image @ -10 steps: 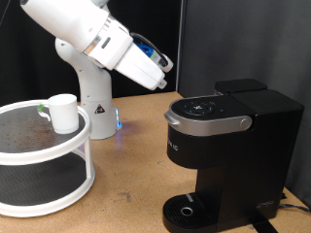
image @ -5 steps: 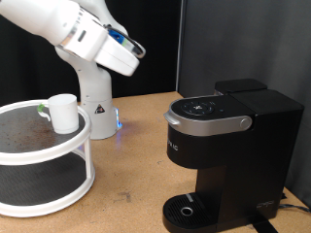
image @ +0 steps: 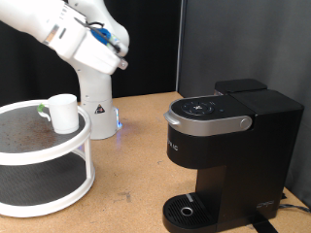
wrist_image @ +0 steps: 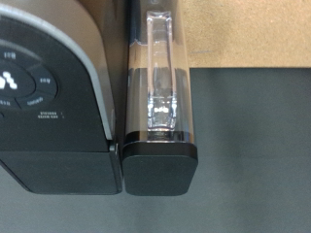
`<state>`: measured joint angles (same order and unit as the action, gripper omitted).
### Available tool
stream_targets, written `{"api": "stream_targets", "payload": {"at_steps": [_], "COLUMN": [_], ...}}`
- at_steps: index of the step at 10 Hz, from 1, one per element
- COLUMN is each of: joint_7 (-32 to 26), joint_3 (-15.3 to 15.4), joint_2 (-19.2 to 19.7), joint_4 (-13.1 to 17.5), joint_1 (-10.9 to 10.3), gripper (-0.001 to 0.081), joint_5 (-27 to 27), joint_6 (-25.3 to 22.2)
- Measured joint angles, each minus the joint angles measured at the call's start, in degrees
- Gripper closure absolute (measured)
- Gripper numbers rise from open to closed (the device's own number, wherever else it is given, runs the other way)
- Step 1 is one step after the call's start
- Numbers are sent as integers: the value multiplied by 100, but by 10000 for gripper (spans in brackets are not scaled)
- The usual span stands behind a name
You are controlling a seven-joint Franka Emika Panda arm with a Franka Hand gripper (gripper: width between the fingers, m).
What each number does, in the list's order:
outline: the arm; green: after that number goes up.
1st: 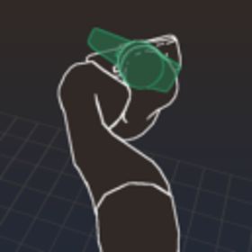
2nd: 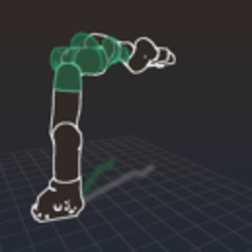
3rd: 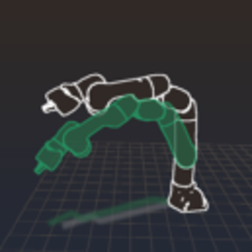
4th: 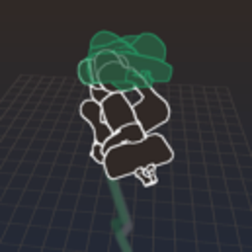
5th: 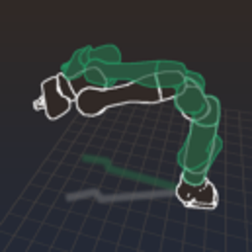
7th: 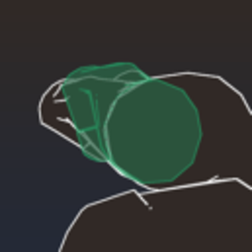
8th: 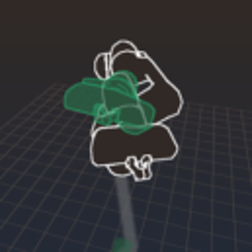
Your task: Make a cup of coffee with the keurig machine
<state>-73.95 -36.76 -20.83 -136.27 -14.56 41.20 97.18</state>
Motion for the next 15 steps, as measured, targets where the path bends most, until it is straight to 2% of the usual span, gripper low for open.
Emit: {"api": "stream_targets", "payload": {"at_steps": [2, 4, 5, 6, 8, 9, 11, 13, 14, 15], "joint_7": [73, -147, -110, -66, 10, -13, -96, -322, -351, -349], "joint_3": [-172, -316, -314, -308, -239, -263, -462, -740, -858, -840], "joint_2": [-209, -352, -344, -378, -764, -981, -1177, -1289, -1383, -1377], "joint_4": [-65, -63, -66, -128, -504, -647, -657, -652, -656, -666], "joint_1": [243, 382, 381, 416, 760, 951, 1214, 1413, 1469, 1466], "gripper": [806, 806, 806, 806, 806, 806, 806, 806, 806, 806], "joint_5": [-258, -617, -603, -456, -235, -270, -771, -905, -905, -905], "joint_6": [-476, -855, -839, -621, 246, 334, -82, -362, -494, -455]}}
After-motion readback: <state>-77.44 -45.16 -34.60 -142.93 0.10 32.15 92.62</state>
